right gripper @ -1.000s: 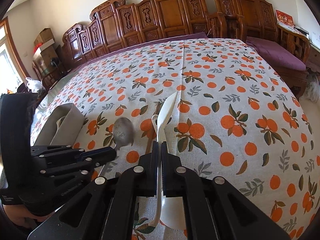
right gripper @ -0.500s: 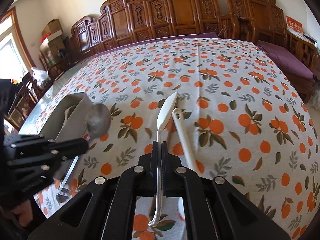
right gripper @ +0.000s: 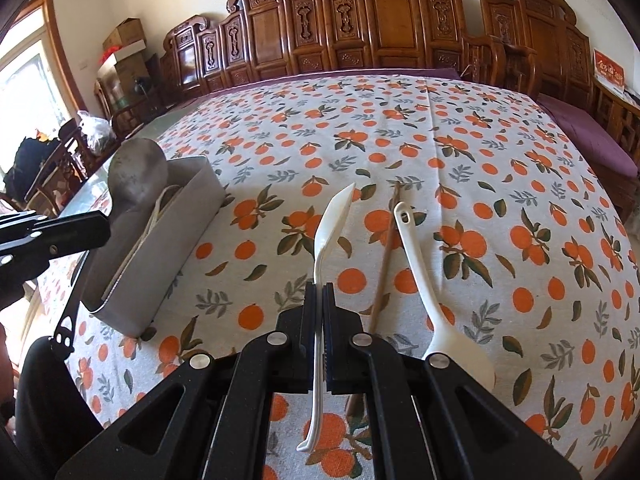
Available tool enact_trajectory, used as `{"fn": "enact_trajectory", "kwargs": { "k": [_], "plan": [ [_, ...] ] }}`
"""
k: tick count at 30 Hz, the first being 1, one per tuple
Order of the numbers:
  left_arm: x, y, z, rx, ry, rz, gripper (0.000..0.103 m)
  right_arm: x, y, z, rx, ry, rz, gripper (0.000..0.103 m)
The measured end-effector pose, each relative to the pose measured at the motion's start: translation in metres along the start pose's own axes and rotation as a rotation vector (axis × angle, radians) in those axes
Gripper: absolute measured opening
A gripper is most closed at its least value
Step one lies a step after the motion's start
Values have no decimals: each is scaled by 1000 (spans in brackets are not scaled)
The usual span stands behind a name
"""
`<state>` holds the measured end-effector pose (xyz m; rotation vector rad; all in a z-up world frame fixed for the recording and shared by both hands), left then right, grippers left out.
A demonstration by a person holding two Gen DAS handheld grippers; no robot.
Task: Organize utensils
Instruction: 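Drop the metal spoon into the tray with the left tool while the right holds the white spoon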
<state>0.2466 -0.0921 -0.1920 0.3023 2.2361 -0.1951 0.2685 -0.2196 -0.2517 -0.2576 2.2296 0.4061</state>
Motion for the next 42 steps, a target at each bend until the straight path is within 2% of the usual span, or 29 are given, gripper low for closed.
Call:
{"fn": "enact_trajectory", "kwargs": {
  "k": [9, 20, 31, 42],
  "plan": [
    [-2, 23, -14, -37, -18, -19, 1, -8, 13, -9, -46, -28, 19, 4],
    [-4, 66, -13, -97, -24, -68, 1, -15, 53, -19, -117, -55, -9, 4],
    [3, 106, 10, -151, 10, -86, 1, -12, 67, -19, -141, -48, -19, 4],
    [25, 110, 45, -157, 82, -78, 1, -9, 57, -8, -142, -29, -4, 4]
  ]
}}
Point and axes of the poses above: each gripper's, at about its wrist camera, not at the fingertips, and z roughly the way its jaws point, y to its left, x to its underside, the point moved 8 cm from there along z, roughly the way its jaws point, and after that the axes turned 12 degrees about -y, right-handed, at the moved point
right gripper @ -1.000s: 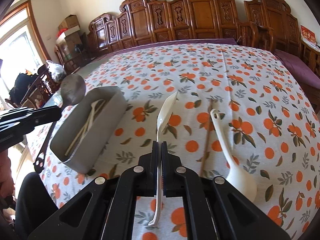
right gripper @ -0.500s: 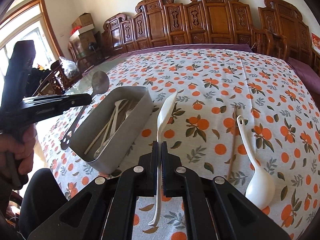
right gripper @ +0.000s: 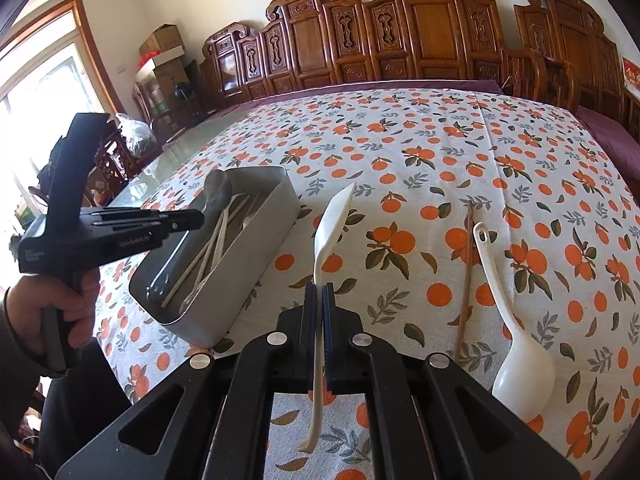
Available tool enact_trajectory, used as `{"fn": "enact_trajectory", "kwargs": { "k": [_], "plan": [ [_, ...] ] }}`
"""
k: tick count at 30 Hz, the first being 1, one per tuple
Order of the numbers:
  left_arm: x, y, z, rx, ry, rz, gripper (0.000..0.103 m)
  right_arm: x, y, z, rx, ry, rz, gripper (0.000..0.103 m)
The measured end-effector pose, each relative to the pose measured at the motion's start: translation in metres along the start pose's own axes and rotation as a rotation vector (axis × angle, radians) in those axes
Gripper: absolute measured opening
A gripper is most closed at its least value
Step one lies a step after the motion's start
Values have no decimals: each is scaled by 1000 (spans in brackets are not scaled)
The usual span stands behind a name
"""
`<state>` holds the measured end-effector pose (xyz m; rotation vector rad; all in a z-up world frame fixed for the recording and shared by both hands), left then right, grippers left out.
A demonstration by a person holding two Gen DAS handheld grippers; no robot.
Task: Organize utensils
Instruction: 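Drop the metal spoon into the tray with the left tool while the right holds the white spoon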
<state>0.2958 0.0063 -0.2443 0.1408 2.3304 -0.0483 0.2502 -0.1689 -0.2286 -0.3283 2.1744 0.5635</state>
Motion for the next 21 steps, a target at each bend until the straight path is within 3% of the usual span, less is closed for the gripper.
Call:
{"fn": "enact_trajectory", "kwargs": {
  "k": [11, 21],
  "plan": [
    [16, -1, 21, -6, 73, 7, 1, -3, -1, 2, -14, -2, 9, 4],
    [13, 10, -5, -1, 36, -11, 1, -6, 10, 2, -2, 8, -16, 4]
  ]
}}
Point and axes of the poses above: each gripper's, at about its wrist camera, not at the fingertips, and z roughly the way its jaws point, y to its left, x to its underside, the point moved 8 cm from there along z, roughly the way its jaws point, and after that the axes turned 12 degrees about -y, right-handed, at the moved point
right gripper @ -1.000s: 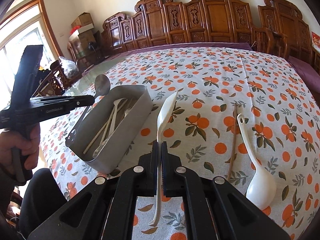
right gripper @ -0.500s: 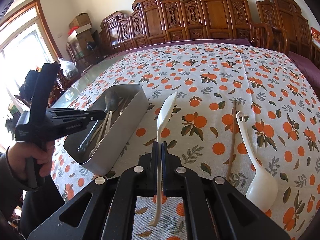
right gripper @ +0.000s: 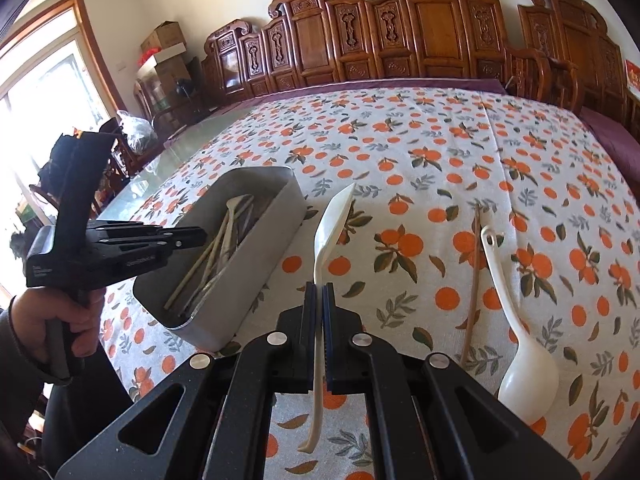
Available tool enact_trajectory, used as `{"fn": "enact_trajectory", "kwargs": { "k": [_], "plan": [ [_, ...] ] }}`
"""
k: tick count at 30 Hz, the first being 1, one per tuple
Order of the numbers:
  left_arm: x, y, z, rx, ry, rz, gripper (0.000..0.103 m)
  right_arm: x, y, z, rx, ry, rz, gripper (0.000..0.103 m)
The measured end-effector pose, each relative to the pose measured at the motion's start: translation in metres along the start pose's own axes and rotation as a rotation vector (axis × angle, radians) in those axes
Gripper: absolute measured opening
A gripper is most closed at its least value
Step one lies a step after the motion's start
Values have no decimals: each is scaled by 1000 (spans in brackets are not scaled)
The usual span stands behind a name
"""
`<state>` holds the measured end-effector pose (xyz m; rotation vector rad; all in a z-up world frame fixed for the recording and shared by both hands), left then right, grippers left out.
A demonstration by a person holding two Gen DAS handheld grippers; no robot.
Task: Organize utensils
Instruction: 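Drop the metal spoon into the tray with the left tool while the right holds the white spoon, then lower the white plastic spoon into the grey tray and open the right tool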
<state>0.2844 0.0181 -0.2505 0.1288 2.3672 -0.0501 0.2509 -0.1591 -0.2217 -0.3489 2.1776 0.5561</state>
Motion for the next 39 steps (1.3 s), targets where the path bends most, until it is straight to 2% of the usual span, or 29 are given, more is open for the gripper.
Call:
{"fn": "enact_trajectory", "kwargs": {
  "k": [13, 19, 22, 23, 24, 28, 29, 39],
  "plan": [
    [-16, 26, -57, 12, -92, -25, 4, -44, 60, 14, -57, -33, -22, 4],
    [-17, 42, -80, 3, -127, -39, 15, -52, 88, 39, -80, -10, -28, 4],
    [-12, 52, -85, -4, -129, -53, 26, -49, 100, 53, -88, 8, -23, 4],
    [-11, 55, -86, -9, -128, -58, 31, -48, 105, 59, -92, 17, -21, 4],
    [-9, 60, -86, -19, -125, -60, 41, -47, 108, 64, -95, 25, -18, 4],
    [-2, 74, -87, -50, -118, -74, 60, -41, 118, 81, -99, 54, -12, 4],
    [1, 78, -87, -54, -116, -85, 69, -38, 120, 87, -98, 65, -10, 4],
    [18, 96, -89, -64, -103, -133, 74, -23, 132, 116, -107, 133, 35, 4]
  ]
}}
Point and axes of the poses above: each gripper's, at about its wrist camera, not at the fingertips, and z roughly the way its jaws point, y to its left, x to its underside, the point moved 8 cm from there along z, roughly the way its jaws point, and after that the axes turned 12 degrees about -y, right-handed, at the moved point
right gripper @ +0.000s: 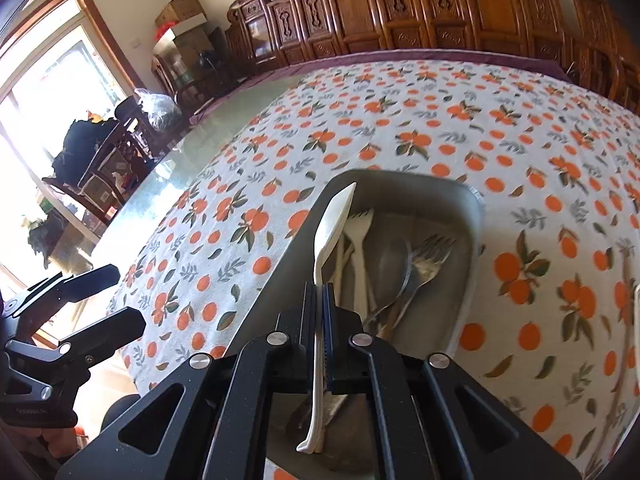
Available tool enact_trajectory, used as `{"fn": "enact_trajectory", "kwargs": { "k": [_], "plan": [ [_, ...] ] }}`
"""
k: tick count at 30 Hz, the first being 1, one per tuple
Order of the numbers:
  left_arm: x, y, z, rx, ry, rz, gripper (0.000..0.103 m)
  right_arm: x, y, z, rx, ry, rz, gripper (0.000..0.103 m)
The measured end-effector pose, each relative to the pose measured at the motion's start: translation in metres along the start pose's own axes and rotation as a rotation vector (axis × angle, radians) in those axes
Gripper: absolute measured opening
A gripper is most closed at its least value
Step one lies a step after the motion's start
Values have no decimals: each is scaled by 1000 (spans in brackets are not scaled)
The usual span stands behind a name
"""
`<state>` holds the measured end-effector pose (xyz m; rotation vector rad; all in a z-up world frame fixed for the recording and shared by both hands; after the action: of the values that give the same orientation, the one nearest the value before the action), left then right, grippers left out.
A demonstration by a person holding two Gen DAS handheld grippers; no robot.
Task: Organize utensils
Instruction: 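Lower the white plastic spoon into the grey tray and open the right tool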
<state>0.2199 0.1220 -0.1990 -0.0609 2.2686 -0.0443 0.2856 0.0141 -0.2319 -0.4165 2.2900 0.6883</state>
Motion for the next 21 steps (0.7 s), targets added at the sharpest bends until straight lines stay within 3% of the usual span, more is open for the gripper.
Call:
{"fn": "enact_trajectory", "kwargs": {
  "k": [13, 21],
  "plan": [
    [6, 4, -1, -5, 11, 2, 74, 13, 7, 21, 3, 47, 25, 7],
    [6, -1, -6, -3, 7, 6, 74, 11, 4, 4, -10, 16, 1, 8]
  ]
}}
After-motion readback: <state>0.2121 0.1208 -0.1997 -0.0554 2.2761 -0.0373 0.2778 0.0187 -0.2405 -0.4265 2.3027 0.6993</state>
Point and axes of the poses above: each gripper's, at about its wrist camera, not at the fingertips, and z roughly the way its jaws point, y to its left, x to its underside, the point moved 8 cm from there along z, roughly the way its jaws point, and after that the axes turned 12 degrees about -y, right-handed, at the moved point
